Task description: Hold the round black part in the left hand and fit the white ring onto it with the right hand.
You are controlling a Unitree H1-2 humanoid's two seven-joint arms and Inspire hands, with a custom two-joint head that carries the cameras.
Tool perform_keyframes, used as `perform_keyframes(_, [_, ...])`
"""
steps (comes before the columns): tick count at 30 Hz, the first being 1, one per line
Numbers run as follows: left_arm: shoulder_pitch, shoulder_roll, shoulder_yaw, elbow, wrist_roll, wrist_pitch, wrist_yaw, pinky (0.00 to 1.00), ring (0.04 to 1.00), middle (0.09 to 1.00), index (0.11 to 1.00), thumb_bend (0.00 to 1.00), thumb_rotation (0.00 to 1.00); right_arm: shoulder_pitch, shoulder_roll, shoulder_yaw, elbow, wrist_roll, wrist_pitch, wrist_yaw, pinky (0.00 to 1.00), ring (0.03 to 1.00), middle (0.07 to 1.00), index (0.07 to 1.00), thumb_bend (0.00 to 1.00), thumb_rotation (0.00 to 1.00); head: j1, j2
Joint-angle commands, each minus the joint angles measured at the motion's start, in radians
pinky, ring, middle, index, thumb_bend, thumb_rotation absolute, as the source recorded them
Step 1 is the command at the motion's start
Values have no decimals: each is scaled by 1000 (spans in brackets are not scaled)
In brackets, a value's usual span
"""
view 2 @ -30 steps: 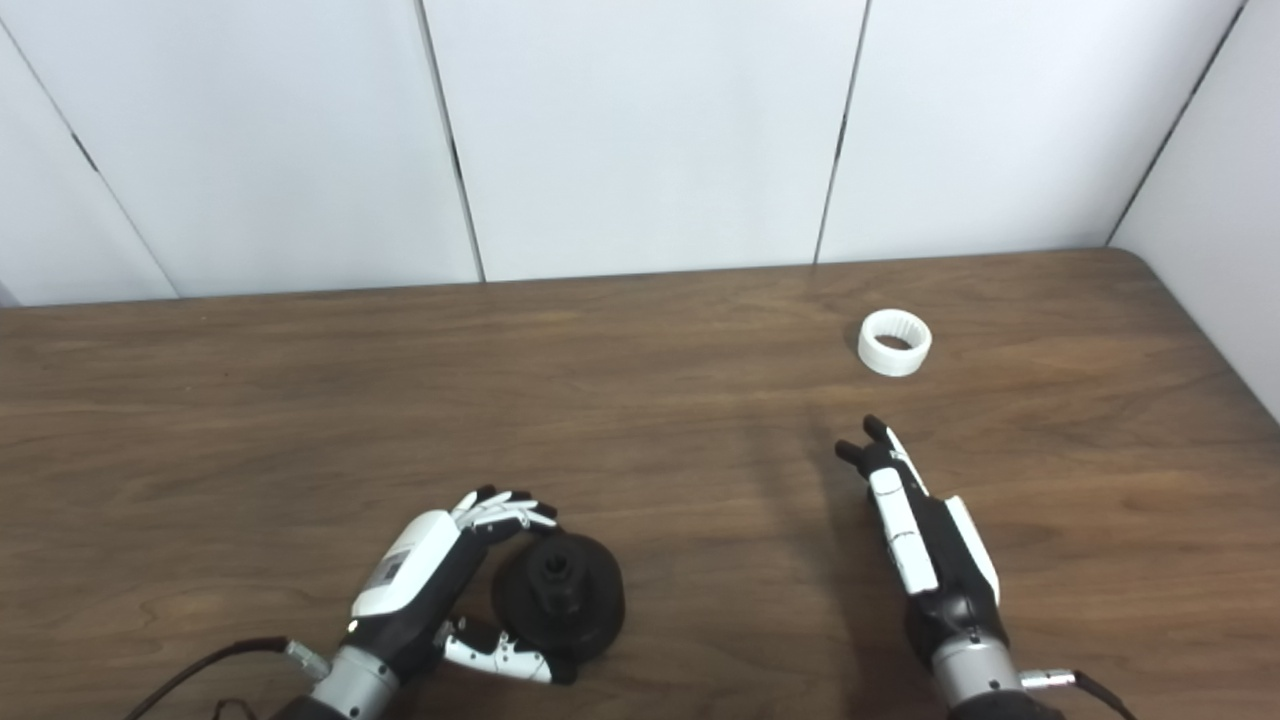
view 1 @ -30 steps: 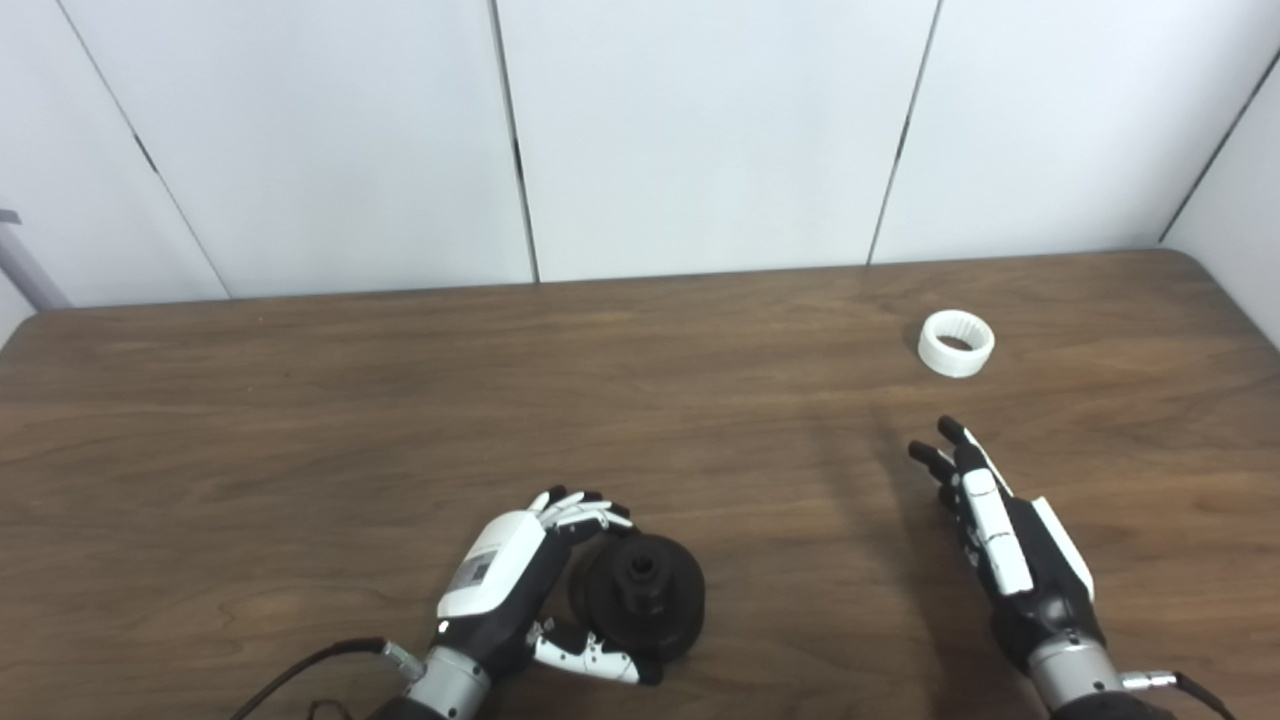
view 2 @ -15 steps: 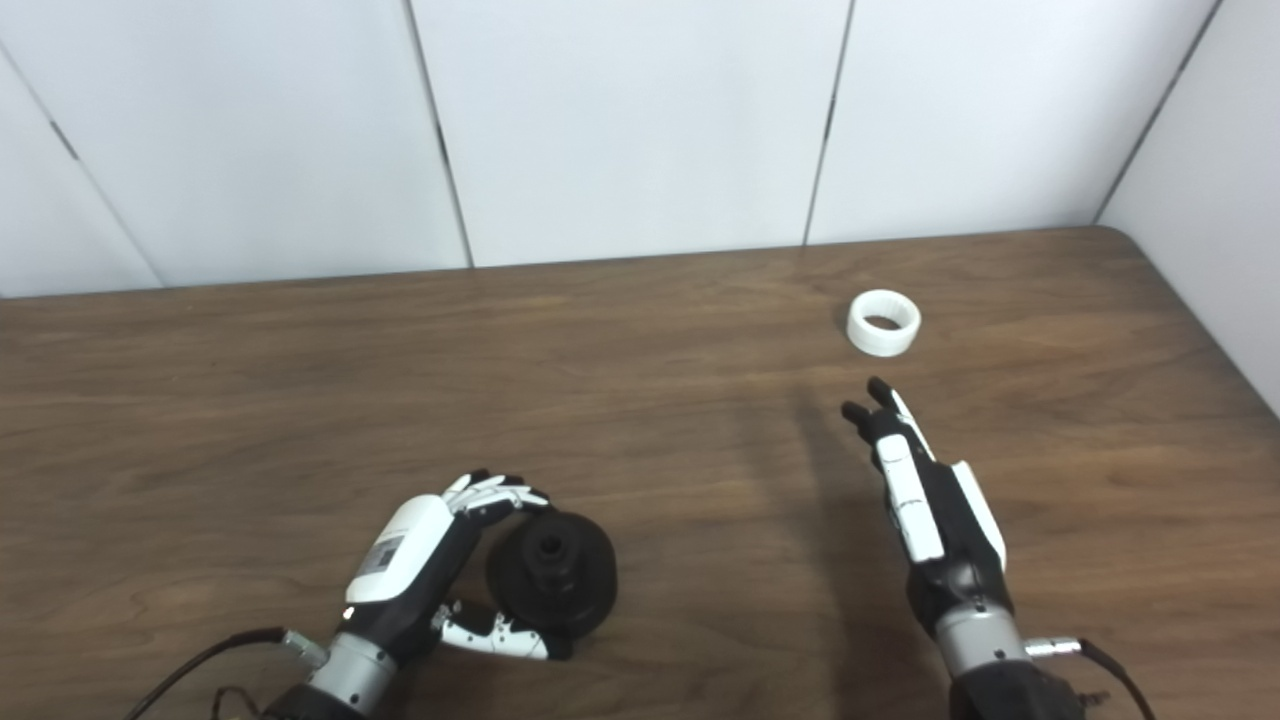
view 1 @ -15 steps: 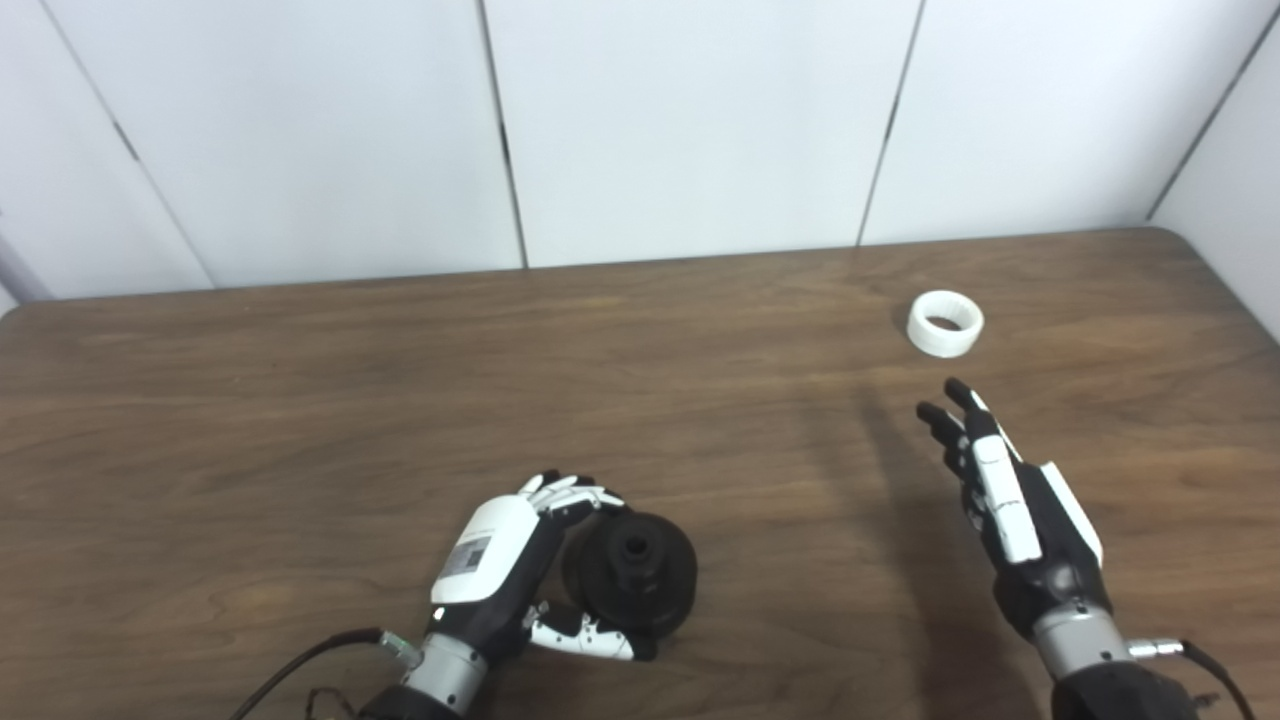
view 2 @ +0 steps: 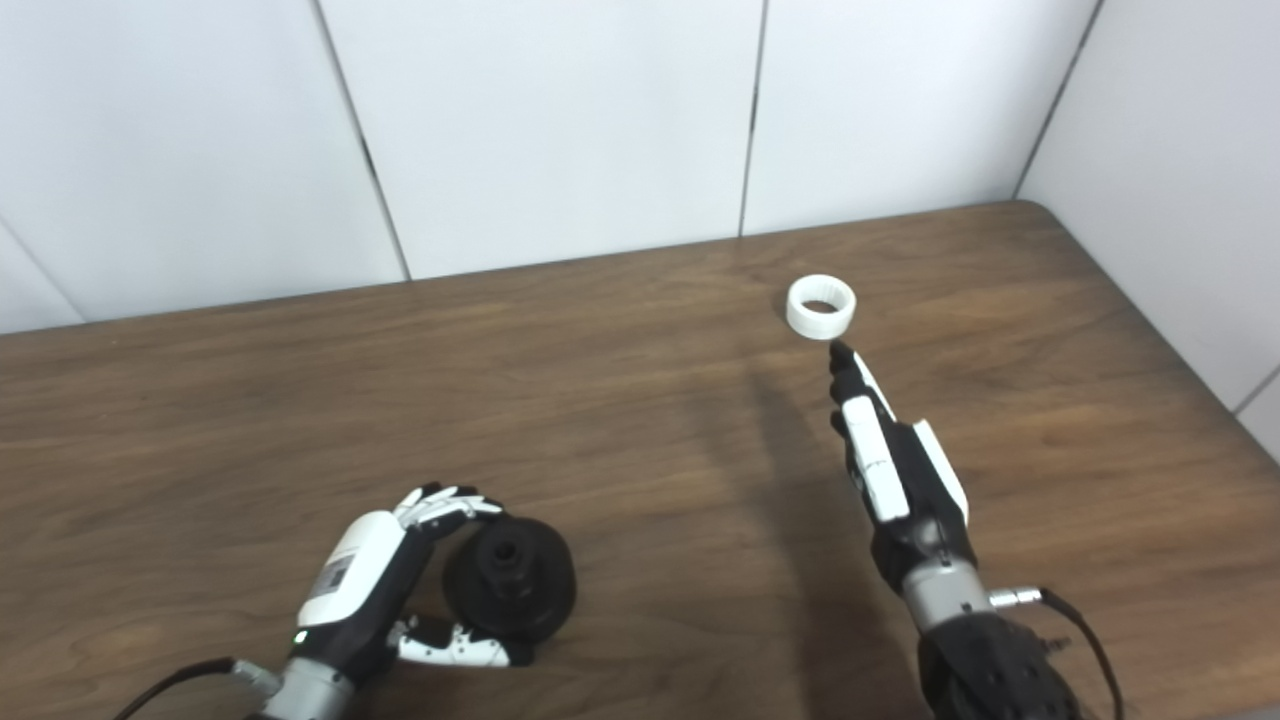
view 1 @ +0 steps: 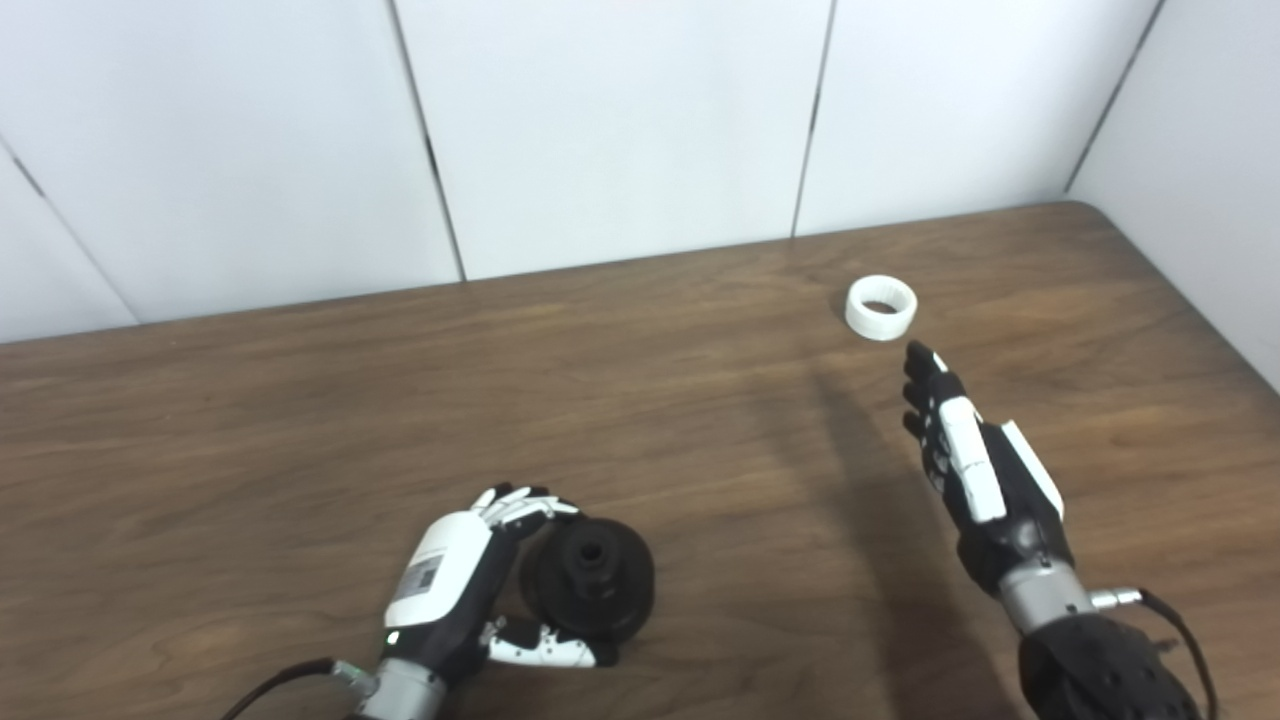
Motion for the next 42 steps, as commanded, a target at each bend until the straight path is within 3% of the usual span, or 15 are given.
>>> perform_keyframes(1, [-11, 22, 6, -6, 6, -7, -9, 938, 884, 793, 485, 523, 53, -66, -10, -12, -42, -38, 13, -8, 996, 1000, 997, 983, 630, 979, -13, -1])
perform_keyframes(5, [-8, 22, 16, -8, 1, -10, -16, 944, 886, 788, 485, 523, 52, -116, -63, -11, -28, -128, 26, 10, 969, 992, 989, 961, 611, 711, -37, -4])
perform_keyframes(7, [-6, 22, 19, -12, 1, -10, -22, 948, 888, 787, 485, 523, 52, -144, -93, -12, -15, -195, 26, 38, 943, 978, 982, 913, 652, 574, -42, -5])
perform_keyframes(12, [-2, 20, 24, -19, 0, -6, -33, 946, 897, 794, 485, 523, 52, -226, -145, -41, 36, -319, 26, 142, 944, 970, 975, 902, 694, 496, -65, -12])
perform_keyframes(23, [2, 16, 27, -22, -3, -14, -35, 915, 899, 797, 485, 523, 52, -441, -233, -128, 212, -639, 27, 467, 872, 929, 947, 930, 836, 502, -66, -17])
perform_keyframes(27, [3, 16, 27, -25, 6, -13, -33, 889, 885, 792, 485, 523, 52, -502, -296, -94, 280, -740, 27, 540, 918, 981, 979, 950, 961, 556, -65, -17])
perform_keyframes(29, [5, 14, 28, -29, 6, -8, -38, 896, 889, 796, 485, 523, 52, -533, -313, -79, 312, -788, 27, 569, 970, 995, 995, 947, 988, 525, -65, -19])
perform_keyframes(35, [10, 13, 29, -35, 8, -6, -42, 859, 883, 796, 485, 523, 53, -599, -353, -31, 391, -857, 27, 613, 1000, 1000, 1000, 929, 1000, 443, -60, -18])
perform_keyframes(42, [13, 13, 30, -40, 8, -9, -44, 896, 888, 795, 485, 523, 53, -680, -416, 63, 510, -945, 26, 671, 1000, 1000, 1000, 904, 1000, 418, -56, -14])
